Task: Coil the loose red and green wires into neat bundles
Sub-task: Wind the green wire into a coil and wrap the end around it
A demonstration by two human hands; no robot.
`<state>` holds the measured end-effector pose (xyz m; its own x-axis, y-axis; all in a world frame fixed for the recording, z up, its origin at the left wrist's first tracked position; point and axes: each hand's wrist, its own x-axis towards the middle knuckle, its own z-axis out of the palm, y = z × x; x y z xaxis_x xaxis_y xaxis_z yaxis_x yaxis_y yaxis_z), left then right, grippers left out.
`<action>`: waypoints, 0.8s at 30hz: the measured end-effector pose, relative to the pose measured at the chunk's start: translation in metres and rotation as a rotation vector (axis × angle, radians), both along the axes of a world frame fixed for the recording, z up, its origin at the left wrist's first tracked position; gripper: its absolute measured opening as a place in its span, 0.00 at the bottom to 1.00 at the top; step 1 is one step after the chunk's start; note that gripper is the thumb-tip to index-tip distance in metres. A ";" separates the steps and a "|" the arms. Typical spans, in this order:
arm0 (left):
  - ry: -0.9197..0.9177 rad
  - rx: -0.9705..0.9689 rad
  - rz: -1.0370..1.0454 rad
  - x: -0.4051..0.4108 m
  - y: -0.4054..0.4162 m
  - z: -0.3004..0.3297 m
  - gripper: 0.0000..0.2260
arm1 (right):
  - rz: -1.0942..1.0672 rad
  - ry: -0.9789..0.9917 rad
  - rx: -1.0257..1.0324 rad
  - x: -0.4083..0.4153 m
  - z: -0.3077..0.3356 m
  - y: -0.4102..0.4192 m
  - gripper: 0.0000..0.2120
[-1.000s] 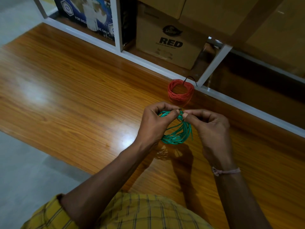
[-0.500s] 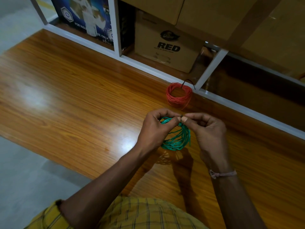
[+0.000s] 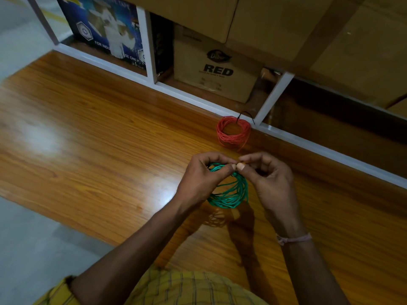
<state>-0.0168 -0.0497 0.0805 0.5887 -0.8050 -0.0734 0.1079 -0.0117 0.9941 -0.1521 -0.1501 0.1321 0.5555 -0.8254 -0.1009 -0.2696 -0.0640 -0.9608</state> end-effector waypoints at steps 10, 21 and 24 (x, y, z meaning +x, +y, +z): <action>-0.041 0.043 -0.059 0.011 0.002 0.002 0.02 | 0.021 0.127 -0.289 -0.001 -0.003 -0.002 0.05; -0.062 0.075 -0.204 0.028 0.014 0.011 0.04 | 0.136 0.142 -0.018 0.004 0.001 -0.020 0.03; -0.053 0.080 -0.197 0.029 0.014 0.009 0.03 | 0.127 0.146 -0.004 0.006 -0.001 -0.022 0.03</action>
<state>0.0122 -0.0358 0.0899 0.4252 -0.8978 -0.1151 0.0436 -0.1067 0.9933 -0.1457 -0.1721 0.1314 0.6352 -0.7499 -0.1847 -0.3956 -0.1106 -0.9117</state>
